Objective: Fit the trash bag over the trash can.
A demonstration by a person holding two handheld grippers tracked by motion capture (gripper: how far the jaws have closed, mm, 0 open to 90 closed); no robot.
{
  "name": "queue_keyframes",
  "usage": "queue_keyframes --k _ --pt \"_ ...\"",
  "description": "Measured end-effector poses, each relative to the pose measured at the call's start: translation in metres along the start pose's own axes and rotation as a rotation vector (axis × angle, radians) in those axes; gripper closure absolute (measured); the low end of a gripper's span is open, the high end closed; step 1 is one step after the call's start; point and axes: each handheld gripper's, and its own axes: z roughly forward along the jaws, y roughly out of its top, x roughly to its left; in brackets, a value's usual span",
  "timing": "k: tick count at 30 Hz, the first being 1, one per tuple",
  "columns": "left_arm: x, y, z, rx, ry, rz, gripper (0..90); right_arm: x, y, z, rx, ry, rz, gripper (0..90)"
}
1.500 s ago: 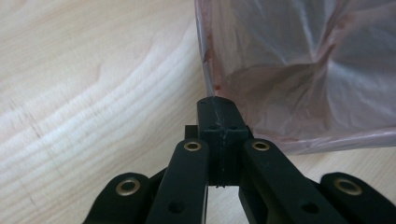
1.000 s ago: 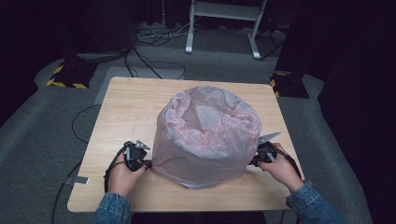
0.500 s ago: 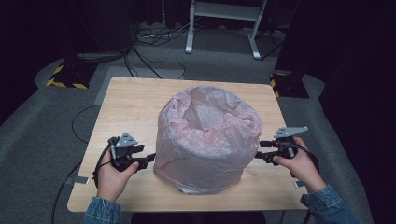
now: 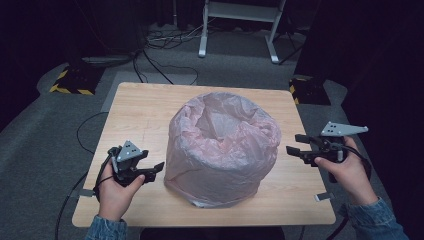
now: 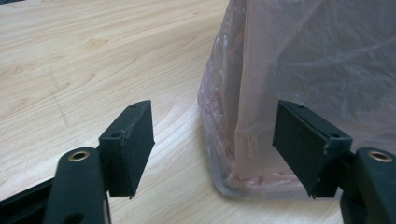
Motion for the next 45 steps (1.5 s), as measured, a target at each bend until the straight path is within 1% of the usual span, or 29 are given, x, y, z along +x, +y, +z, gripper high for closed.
queue_keyframes --k 2,3,6,7,8,10,12,13,19,22,24,25,27,30,35,37,40,42,43,45 --pt "0.001 -0.003 -0.003 -0.007 0.012 -0.004 29.0 0.001 0.005 -0.004 -0.013 0.005 0.014 47.4" --pt "0.002 -0.005 -0.004 -0.005 0.016 -0.008 29.0 0.002 0.007 -0.007 -0.021 0.014 0.017 54.0" --pt "0.005 -0.009 -0.006 0.001 0.025 -0.017 29.1 0.006 0.016 -0.015 -0.017 0.040 0.012 82.3" --pt "0.006 -0.010 -0.007 0.002 0.028 -0.020 29.1 0.008 0.019 -0.018 -0.020 0.041 0.005 87.4" --pt "0.006 -0.011 -0.008 0.005 0.031 -0.020 29.2 0.010 0.023 -0.020 -0.022 0.035 -0.008 90.0" --pt "0.007 -0.013 -0.010 0.005 0.036 -0.022 29.3 0.013 0.030 -0.024 -0.035 0.023 -0.030 90.0" --pt "0.008 -0.015 -0.012 0.003 0.040 -0.031 29.5 0.015 0.038 -0.026 -0.043 0.024 -0.039 90.0" --pt "0.008 -0.016 -0.014 0.003 0.044 -0.029 29.5 0.016 0.041 -0.027 -0.048 0.026 -0.043 90.0" --pt "0.012 -0.025 -0.025 -0.001 0.069 -0.053 29.6 0.023 0.063 -0.026 -0.061 0.046 -0.072 90.0" --pt "0.014 -0.029 -0.030 -0.008 0.081 -0.068 29.7 0.026 0.074 -0.026 -0.074 0.063 -0.064 90.0" --pt "0.015 -0.031 -0.033 -0.007 0.085 -0.078 30.1 0.030 0.082 -0.027 -0.097 0.091 -0.036 90.0" --pt "0.016 -0.032 -0.033 -0.007 0.085 -0.081 30.4 0.032 0.085 -0.027 -0.102 0.100 -0.032 90.0" --pt "0.018 -0.034 -0.034 -0.006 0.090 -0.090 30.6 0.038 0.093 -0.029 -0.106 0.110 -0.045 90.0" --pt "0.019 -0.037 -0.034 0.002 0.091 -0.095 30.7 0.050 0.102 -0.032 -0.108 0.130 -0.080 90.0" --pt "0.021 -0.038 -0.033 0.007 0.088 -0.103 31.1 0.079 0.109 -0.034 -0.127 0.189 -0.145 90.0" --pt "0.022 -0.039 -0.032 0.009 0.089 -0.104 31.3 0.089 0.113 -0.032 -0.129 0.218 -0.164 90.0" --pt "0.023 -0.039 -0.032 0.006 0.087 -0.110 31.3 0.102 0.120 -0.025 -0.112 0.257 -0.190 90.0" --pt "0.024 -0.039 -0.032 0.008 0.085 -0.112 31.5 0.111 0.125 -0.016 -0.070 0.279 -0.216 90.0" --pt "0.024 -0.040 -0.032 0.010 0.084 -0.115 31.7 0.115 0.126 -0.010 -0.049 0.278 -0.229 90.0" --pt "0.026 -0.041 -0.031 0.012 0.085 -0.118 31.9 0.121 0.126 0.005 -0.002 0.259 -0.258 90.0"
